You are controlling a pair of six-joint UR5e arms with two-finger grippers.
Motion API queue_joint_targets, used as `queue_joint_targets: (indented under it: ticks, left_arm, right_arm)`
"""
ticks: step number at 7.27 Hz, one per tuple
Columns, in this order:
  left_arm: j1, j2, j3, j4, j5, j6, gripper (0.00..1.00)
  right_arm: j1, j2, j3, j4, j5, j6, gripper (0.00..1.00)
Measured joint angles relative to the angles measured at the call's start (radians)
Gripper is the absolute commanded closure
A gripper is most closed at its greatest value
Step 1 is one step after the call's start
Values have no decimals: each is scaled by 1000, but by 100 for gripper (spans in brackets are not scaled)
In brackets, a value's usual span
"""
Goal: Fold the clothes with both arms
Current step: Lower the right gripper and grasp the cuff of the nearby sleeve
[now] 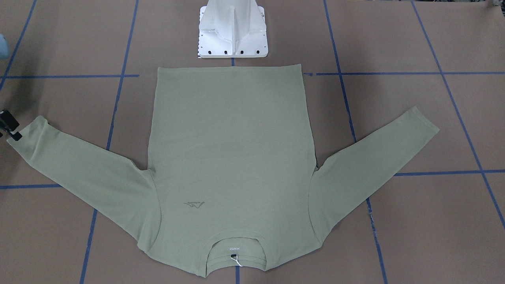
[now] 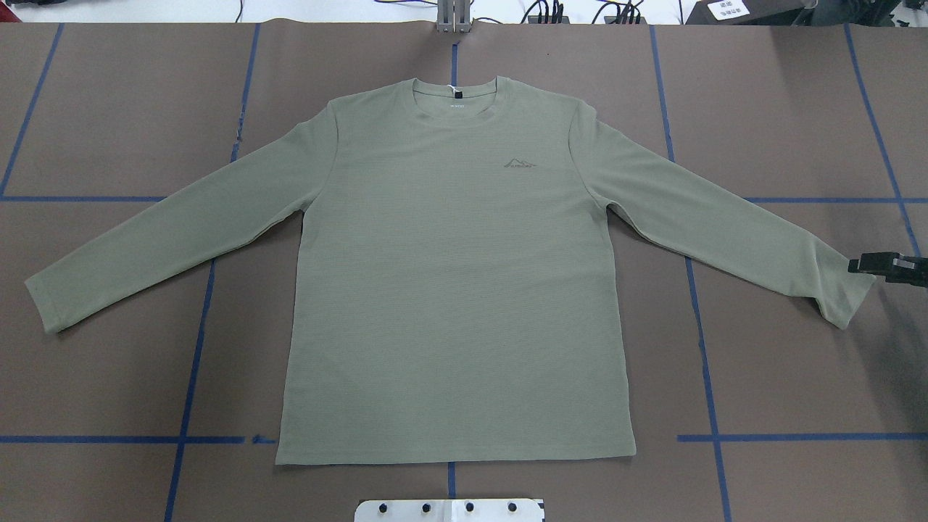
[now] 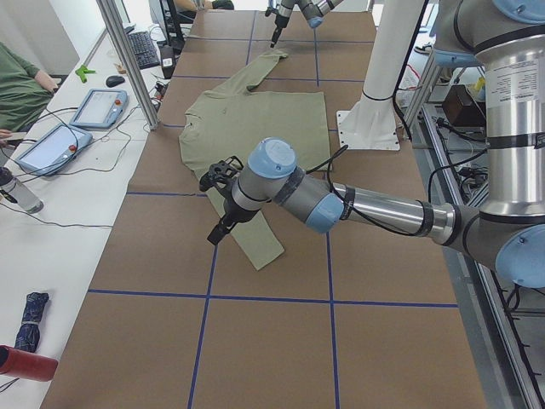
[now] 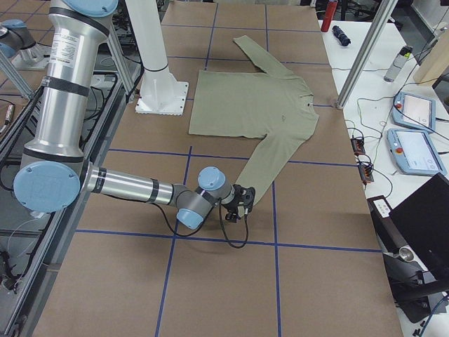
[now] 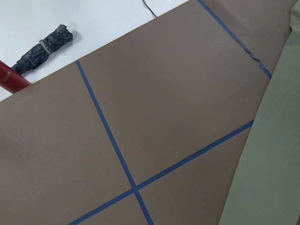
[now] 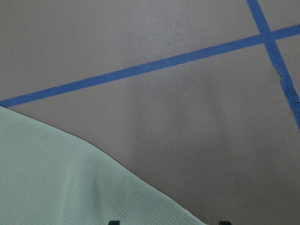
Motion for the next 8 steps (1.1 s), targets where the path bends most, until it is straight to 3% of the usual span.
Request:
queue_joint_targets:
  ticks: [4, 5, 6, 8]
  left_arm:
    - [0, 2, 2, -1, 1, 3, 0]
    - [0, 2, 2, -1, 1, 3, 0]
    - [0, 2, 3, -1, 1, 3, 0]
    - [0, 2, 3, -2, 1, 3, 0]
  right_arm:
    - [-26, 3, -18, 3, -25, -7, 34]
    - [-26, 3, -19, 3, -30, -8, 56]
    - [-26, 3, -19, 3, -33, -7, 97]
    - [-26, 3, -18, 3, -38, -8, 100]
